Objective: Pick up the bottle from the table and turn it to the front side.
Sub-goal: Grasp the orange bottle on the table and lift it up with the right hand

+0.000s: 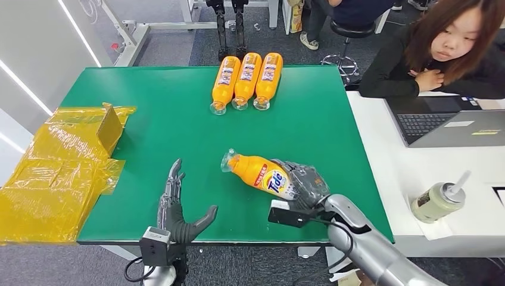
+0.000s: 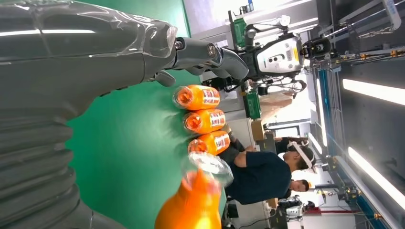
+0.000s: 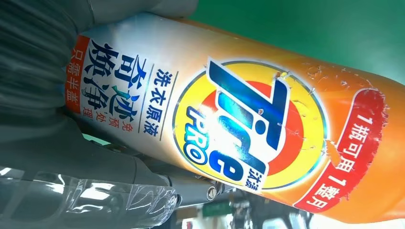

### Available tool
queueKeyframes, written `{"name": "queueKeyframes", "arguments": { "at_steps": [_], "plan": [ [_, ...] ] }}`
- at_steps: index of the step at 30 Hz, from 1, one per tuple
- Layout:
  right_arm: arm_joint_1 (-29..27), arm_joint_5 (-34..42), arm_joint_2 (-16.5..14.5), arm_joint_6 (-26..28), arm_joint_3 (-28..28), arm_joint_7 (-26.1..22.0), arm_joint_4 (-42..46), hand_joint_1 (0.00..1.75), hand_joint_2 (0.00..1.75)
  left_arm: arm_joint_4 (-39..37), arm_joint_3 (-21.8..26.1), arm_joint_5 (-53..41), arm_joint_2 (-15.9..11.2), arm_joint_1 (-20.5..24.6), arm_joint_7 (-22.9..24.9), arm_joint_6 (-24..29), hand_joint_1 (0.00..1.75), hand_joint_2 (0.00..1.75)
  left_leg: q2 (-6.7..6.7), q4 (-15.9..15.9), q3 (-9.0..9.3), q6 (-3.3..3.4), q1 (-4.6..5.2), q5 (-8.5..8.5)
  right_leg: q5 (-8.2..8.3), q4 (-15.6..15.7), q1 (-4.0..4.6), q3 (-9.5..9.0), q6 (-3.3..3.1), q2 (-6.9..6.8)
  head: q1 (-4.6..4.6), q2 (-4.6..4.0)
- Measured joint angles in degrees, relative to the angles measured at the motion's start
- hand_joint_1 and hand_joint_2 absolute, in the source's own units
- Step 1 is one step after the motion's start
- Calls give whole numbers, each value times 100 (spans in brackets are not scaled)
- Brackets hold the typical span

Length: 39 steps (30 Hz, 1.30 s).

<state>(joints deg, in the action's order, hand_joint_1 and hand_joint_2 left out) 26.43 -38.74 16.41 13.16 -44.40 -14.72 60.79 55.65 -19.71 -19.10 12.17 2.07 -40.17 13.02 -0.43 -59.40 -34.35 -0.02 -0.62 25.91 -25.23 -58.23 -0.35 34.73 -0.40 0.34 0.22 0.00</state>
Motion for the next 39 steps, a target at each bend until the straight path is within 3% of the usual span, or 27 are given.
{"name": "queueKeyframes", "arguments": {
  "at_steps": [5, 11, 18, 25, 39],
  "plan": [
    [-1118, -567, -14, 31, 556, 125, 1308, 175, 175, -3, 69, -103, 61, 91, 26, -173, 0, 175, -3, 0, -28, 0, 2, 10, -5, 1, -2, 26, 3, -1, -2, 0],
    [-1702, -714, -86, 46, 836, 98, 2080, 175, 175, -32, 133, 6, 123, 213, 39, -470, 0, 175, -1, 0, -34, 1, 2, 9, -6, 1, -2, 33, 4, -2, -1, 0],
    [-2090, -939, -361, 179, 931, -133, 2432, 175, 175, -46, 186, 867, 217, 228, 103, -1766, 0, 175, 5, 0, -34, 0, 1, 9, -6, 1, -2, 35, 3, 2, -2, 0],
    [-2450, -1196, -591, 306, 1006, -262, 2586, 175, 175, -85, 149, 2334, 244, 175, 423, -3704, 0, 175, 5, 1, -40, 0, 1, 10, -7, 1, -2, 40, 3, 1, -1, 0],
    [-2900, -1589, -815, 271, 1061, -41, 2952, 175, 175, -91, -138, 2815, 224, 206, 630, -4227, 0, 175, 5, 1, -42, 0, 2, 10, -7, 1, -2, 43, 3, 2, 0, 0]
  ]
}}
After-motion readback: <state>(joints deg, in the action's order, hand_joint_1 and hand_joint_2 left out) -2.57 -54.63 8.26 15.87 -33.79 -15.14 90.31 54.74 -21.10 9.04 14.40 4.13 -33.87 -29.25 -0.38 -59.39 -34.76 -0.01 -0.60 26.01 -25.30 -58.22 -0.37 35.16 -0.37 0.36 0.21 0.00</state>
